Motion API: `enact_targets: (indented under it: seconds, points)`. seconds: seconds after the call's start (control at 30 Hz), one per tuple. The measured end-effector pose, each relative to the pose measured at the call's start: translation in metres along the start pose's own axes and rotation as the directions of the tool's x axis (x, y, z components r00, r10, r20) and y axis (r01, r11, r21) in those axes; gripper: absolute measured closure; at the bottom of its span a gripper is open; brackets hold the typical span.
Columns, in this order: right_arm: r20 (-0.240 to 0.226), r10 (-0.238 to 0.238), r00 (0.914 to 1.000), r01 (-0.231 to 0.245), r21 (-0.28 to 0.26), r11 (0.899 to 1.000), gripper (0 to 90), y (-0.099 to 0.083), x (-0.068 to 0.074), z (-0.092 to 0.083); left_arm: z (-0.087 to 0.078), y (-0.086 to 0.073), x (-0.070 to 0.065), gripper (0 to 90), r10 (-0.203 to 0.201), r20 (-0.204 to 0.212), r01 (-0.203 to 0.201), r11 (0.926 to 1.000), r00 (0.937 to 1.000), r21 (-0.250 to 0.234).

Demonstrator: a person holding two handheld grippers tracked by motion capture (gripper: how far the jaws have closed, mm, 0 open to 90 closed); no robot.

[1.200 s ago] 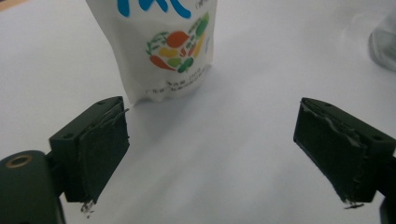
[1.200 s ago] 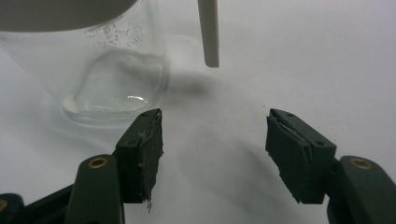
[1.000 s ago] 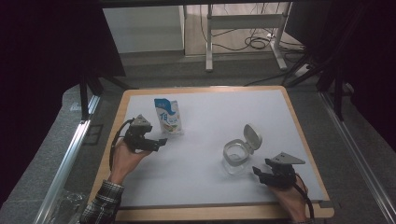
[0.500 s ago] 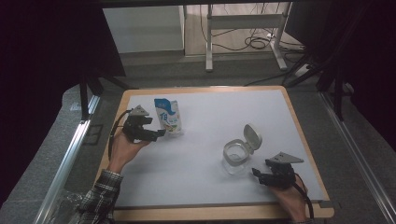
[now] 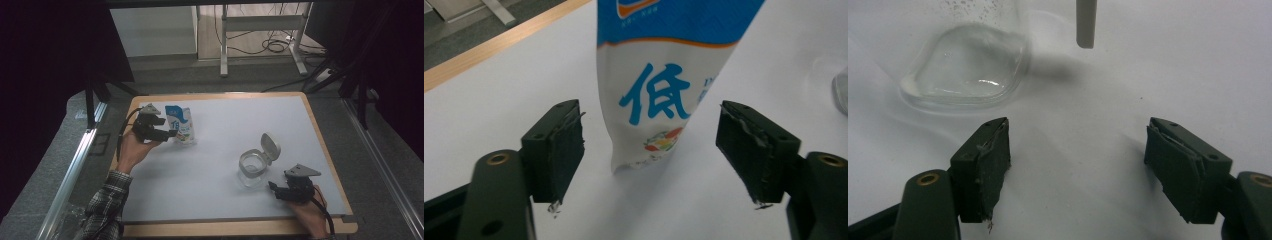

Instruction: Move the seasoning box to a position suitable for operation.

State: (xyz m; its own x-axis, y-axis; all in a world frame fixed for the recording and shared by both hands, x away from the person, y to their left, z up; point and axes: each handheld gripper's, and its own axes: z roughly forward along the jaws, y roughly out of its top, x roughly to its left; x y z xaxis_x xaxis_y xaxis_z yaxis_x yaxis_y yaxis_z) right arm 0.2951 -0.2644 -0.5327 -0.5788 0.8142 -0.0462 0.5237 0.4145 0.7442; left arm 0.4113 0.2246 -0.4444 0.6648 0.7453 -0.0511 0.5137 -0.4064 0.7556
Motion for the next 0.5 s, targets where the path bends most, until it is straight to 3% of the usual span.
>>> enact_targets:
  seconds: [0.2,0.5]
  points:
    - [0.001,0.002,1.0000,-0.002,-0.001,1.000,26.7,0.000,0.000,0.000,0.003,0.007,0.008,33.2,0.000,0.014,0.000,1.0000,0.9999,-0.008]
    - [0.003,0.003,1.0000,-0.003,-0.003,1.000,26.7,0.000,0.000,0.000,0.008,0.016,0.015,40.6,0.036,0.056,-0.035,0.9994,0.9978,-0.007]
